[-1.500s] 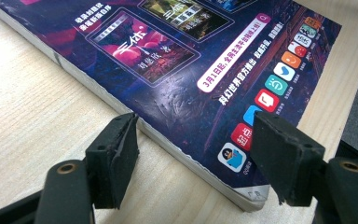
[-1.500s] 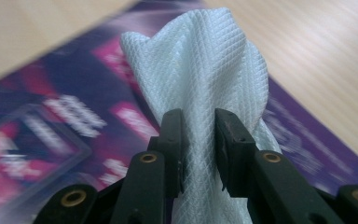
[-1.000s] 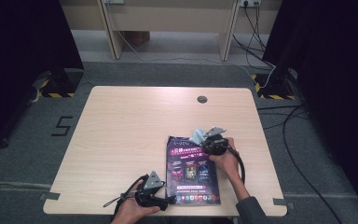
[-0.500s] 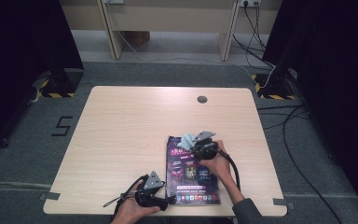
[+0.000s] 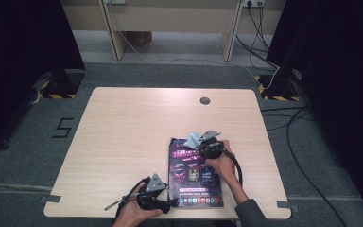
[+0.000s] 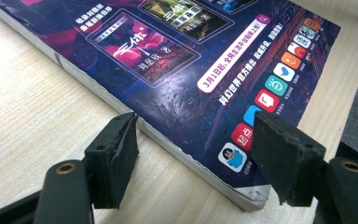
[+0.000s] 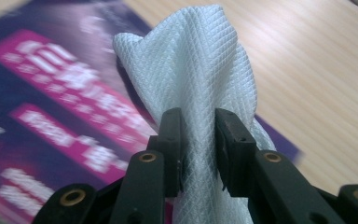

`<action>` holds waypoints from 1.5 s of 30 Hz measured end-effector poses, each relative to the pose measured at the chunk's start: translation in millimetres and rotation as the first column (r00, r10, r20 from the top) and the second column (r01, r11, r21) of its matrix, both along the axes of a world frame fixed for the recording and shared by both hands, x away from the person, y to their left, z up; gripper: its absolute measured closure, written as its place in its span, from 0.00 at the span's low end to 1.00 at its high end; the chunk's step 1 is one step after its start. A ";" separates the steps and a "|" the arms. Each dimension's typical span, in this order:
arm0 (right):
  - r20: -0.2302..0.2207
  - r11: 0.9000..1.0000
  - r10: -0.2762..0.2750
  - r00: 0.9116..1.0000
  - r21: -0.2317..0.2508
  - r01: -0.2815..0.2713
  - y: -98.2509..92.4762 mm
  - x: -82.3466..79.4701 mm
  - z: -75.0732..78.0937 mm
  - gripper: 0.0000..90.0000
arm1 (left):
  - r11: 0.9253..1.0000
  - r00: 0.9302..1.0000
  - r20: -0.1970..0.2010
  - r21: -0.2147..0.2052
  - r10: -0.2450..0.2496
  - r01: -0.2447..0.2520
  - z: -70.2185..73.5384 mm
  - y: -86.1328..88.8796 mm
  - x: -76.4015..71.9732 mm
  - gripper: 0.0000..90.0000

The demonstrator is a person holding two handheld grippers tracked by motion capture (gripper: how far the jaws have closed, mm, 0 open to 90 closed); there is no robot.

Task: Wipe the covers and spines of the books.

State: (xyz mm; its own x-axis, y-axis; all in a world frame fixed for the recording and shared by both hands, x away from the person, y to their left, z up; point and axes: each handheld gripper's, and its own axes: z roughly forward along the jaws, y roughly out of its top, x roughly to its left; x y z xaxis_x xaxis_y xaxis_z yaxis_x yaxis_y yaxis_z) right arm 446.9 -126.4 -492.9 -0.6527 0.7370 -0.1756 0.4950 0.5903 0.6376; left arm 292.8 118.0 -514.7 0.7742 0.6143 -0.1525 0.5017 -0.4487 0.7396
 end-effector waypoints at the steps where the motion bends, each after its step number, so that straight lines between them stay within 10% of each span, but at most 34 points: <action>1: 0.006 1.000 -0.017 1.000 -0.001 0.017 -6.5 2.7 -0.1 0.81 | 1.000 1.000 0.000 0.000 0.000 0.000 0.0 0.0 0.1 0.34; 8: -0.005 0.994 -0.104 0.995 0.047 0.104 -28.7 9.4 -1.5 0.81 | 1.000 1.000 -0.001 -0.004 0.002 -0.002 -0.2 -0.3 0.1 0.34; 11: 0.017 0.997 -0.076 0.997 -0.010 0.076 -20.5 8.6 -0.1 0.83 | 1.000 1.000 0.000 -0.004 0.001 -0.001 -0.1 -0.3 0.2 0.34; 30: -0.025 0.987 0.158 0.987 0.020 -0.157 73.7 -0.6 0.0 0.83 | 1.000 1.000 0.001 0.000 -0.003 0.003 -0.1 0.2 0.2 0.34; 45: -0.006 0.989 0.151 0.989 -0.012 -0.151 81.8 2.4 0.1 0.84 | 1.000 1.000 0.000 -0.001 -0.005 0.005 -0.2 0.3 0.4 0.34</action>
State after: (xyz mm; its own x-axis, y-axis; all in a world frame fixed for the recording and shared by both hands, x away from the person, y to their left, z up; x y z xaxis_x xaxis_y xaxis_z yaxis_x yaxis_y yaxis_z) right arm 449.3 -44.6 -492.8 -0.7570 0.6280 -0.1803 0.4029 0.6659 0.6279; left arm 293.2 118.4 -514.9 0.7771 0.6105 -0.1529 0.4993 -0.4503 0.7402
